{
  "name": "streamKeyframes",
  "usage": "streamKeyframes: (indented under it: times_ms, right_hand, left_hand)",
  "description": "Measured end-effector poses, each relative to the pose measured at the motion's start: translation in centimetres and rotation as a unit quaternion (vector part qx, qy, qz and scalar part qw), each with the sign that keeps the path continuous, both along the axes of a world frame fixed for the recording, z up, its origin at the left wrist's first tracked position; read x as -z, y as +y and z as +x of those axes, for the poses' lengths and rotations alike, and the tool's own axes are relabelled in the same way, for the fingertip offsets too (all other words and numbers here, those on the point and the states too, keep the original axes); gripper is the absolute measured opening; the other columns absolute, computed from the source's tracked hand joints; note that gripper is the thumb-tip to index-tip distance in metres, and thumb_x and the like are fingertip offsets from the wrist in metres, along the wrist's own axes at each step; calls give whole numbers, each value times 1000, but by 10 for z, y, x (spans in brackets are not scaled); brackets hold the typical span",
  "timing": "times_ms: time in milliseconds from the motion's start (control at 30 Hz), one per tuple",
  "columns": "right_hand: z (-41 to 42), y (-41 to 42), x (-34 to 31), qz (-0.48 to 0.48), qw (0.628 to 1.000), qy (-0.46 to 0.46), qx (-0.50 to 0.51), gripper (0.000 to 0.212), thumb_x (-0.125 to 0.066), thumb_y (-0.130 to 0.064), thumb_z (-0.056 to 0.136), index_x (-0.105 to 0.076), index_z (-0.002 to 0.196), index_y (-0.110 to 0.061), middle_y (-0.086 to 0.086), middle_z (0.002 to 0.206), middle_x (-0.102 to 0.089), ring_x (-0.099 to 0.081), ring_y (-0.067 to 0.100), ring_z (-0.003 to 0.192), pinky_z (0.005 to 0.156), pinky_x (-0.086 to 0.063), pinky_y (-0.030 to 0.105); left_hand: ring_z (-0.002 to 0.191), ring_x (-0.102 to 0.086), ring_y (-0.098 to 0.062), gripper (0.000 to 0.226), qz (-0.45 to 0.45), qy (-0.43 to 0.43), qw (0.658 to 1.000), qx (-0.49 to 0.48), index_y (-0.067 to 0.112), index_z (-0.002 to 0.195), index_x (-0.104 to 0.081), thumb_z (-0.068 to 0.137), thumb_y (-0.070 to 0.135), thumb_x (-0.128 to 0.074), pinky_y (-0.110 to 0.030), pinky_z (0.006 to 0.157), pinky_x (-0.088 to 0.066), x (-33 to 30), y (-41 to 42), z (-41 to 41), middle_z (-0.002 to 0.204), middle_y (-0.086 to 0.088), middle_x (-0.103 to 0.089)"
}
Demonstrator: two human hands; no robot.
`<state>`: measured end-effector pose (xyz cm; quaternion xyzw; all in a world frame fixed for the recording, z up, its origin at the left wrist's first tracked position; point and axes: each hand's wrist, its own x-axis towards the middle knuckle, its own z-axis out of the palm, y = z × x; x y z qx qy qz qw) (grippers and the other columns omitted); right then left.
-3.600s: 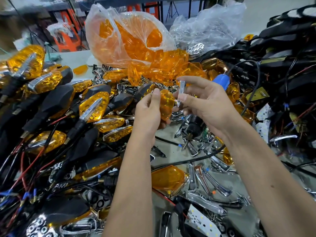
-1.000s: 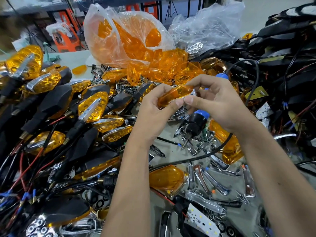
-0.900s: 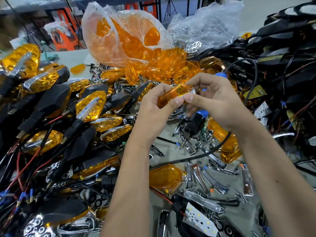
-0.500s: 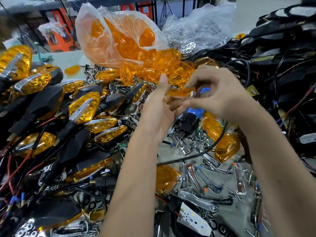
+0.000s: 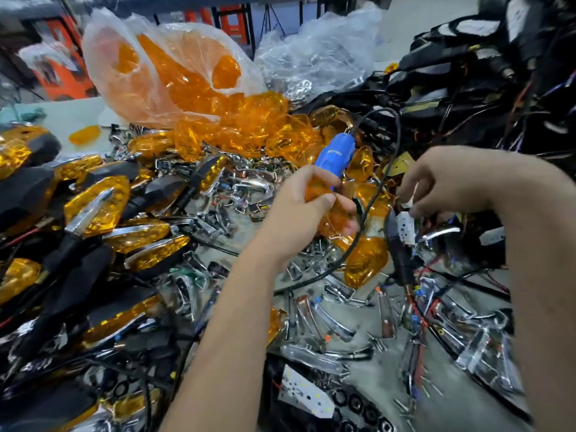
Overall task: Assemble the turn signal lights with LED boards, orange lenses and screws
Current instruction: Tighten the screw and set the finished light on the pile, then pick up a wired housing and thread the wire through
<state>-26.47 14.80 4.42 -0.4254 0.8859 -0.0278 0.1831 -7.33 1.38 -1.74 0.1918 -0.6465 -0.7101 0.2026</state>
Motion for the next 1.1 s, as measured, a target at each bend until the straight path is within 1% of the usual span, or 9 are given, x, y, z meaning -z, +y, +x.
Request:
streamKeyframes:
  times_ms: [133,200,333,467,633,733,867,1000,1100]
  right_hand:
    - [12,-1,27,37,999,28,3,30,-85,-28,83,-71,106,-15,2,91,-73,-72,15,67,73,-61,35]
    - [9,3,28,17,1000,23,5,31,-89,-31,79,-72,95,-11,1,85,-73,-69,19,73,75,-60,38]
    - [-1,15,18,-90,995,-27,27,24,-89,-32,81,-67,88,-24,-6,85,-70,-66,18,77,74,-57,38]
    - [-4,13,17,-190,979,-59,53,22,-86,-24,85,-67,95,-17,3,69,-66,-65,23,67,63,-53,35]
    - [1,8,14,-89,981,-165,41,14,-77,-19,94,-76,88,-7,9,72,-77,-77,24,65,51,-57,26]
    - [-8,4,16,-124,985,-58,103,11,-75,-10,93,-77,82,-10,8,71,-77,-75,21,59,52,-60,29]
    - [-26,-13,23,-254,953,112,122,36,-61,6,87,-78,104,-20,12,113,-73,-71,33,96,90,-60,45]
    - [-36,-36,33,-69,984,166,17,71,-53,11,87,-56,147,-27,5,149,-45,-42,36,133,95,-53,48]
    - [-40,-38,34,-65,984,165,10,76,-61,9,85,-52,150,-28,6,144,-46,-47,36,129,85,-53,44]
  left_hand:
    - [62,-70,-30,20,-58,-49,997,-9,2,121,-46,105,-9,-41,-37,61,-61,5,5,-5,80,-14,-70]
    - [63,-71,-30,20,-56,-40,998,-14,4,120,-48,105,-8,-42,-39,62,-62,6,3,-4,80,-12,-71]
    - [65,-72,-29,21,-33,-24,999,-24,9,116,-52,103,-7,-48,-35,62,-59,7,-4,0,81,-9,-75]
    - [69,-72,-31,20,-25,-16,999,-24,10,115,-55,100,-4,-56,-36,63,-59,3,-1,1,84,-11,-74]
    - [62,-68,-26,17,-57,-37,997,-19,1,115,-55,100,-7,-54,-35,56,-58,0,13,-6,83,-13,-68]
    - [57,-65,-24,15,-79,-50,995,-32,-1,115,-54,101,-7,-54,-34,52,-57,0,16,-10,82,-13,-67]
    - [61,-70,-23,18,-130,-85,986,-62,9,110,-54,100,-6,-52,-39,57,-61,6,14,-15,90,-15,-69]
    - [72,-75,-21,23,-175,-104,974,-99,20,105,-53,101,-3,-50,-34,62,-62,15,6,-15,95,-11,-70]
    - [77,-76,-22,22,-155,-92,978,-109,20,107,-53,102,-2,-51,-37,65,-64,18,0,-12,96,-10,-71]
